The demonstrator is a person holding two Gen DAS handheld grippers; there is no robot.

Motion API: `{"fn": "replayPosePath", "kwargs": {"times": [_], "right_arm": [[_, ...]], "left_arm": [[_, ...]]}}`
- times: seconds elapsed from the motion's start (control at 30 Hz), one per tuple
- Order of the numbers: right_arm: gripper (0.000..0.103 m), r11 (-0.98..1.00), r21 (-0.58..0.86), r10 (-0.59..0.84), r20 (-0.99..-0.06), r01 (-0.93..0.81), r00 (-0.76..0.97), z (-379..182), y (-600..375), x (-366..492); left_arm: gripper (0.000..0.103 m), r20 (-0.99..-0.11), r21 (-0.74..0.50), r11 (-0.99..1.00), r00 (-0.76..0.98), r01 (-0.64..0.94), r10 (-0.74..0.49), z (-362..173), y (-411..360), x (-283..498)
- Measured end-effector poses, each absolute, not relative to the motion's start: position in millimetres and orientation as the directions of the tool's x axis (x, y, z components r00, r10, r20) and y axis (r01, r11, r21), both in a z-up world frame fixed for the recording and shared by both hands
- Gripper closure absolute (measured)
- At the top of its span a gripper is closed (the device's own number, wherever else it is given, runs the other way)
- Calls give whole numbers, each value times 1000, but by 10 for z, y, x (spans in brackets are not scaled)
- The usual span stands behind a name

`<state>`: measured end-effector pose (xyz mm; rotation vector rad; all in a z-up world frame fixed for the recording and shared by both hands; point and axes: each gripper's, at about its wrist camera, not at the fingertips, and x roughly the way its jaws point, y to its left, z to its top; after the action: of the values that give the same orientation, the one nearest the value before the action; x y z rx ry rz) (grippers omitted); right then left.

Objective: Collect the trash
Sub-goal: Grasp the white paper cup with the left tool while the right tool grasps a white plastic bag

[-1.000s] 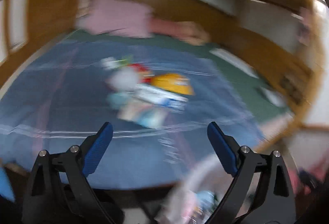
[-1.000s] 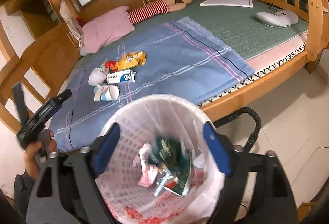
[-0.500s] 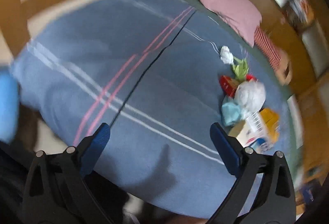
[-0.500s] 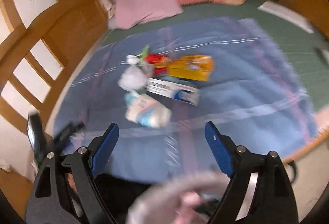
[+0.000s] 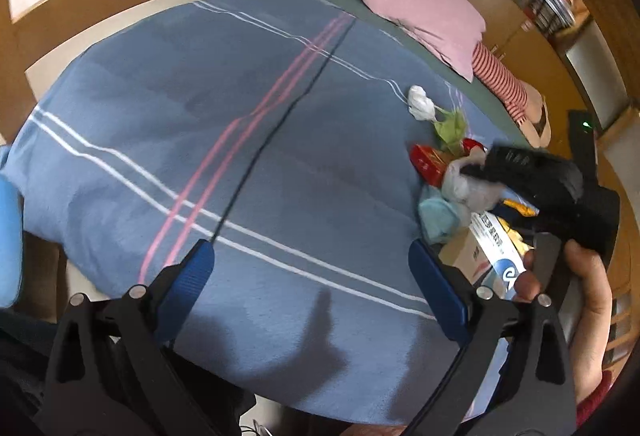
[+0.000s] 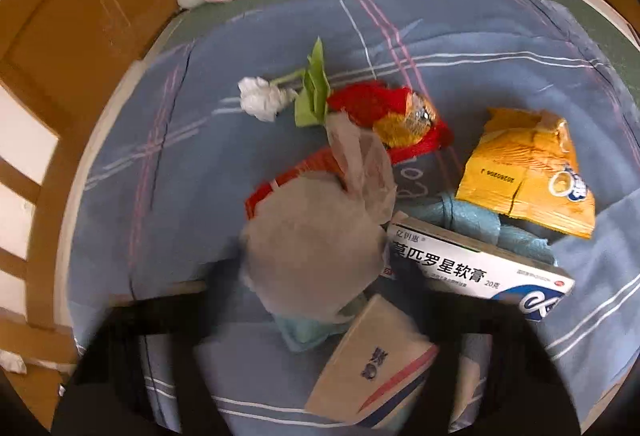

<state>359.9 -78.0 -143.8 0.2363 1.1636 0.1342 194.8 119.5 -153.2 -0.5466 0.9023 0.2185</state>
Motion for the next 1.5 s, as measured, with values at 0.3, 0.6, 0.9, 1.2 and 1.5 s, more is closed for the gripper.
{"fn": "replayPosePath", "kwargs": {"times": [0.3, 0.6, 0.9, 1.2, 1.5], "right_arm": [[74, 927, 367, 355, -801, -72, 482, -998, -1366, 3176], [74, 985, 140, 166, -923, -99, 347, -1419, -1480, 2880], [74, 958, 205, 268, -890, -202, 370, -1216, -1137, 2645], [74, 960, 242, 281, -800, -144, 530, -683, -1743, 2055], [74, 990, 131, 131, -781, -44, 611, -476, -2165, 1075]], "left_arm": [[6, -804, -349, 878, 586, -328, -101, -1572, 1001, 1960], [6, -797, -396, 870, 579, -292, -169, -1632, 990, 1942], [6, -775, -560, 754, 538, -343, -331, -1875, 1143, 2061], [6, -792, -547, 804, 455, -234, -406, -1961, 637, 2334], [41, -802, -477, 877, 437, -58, -407, -1952, 96, 2513]]}}
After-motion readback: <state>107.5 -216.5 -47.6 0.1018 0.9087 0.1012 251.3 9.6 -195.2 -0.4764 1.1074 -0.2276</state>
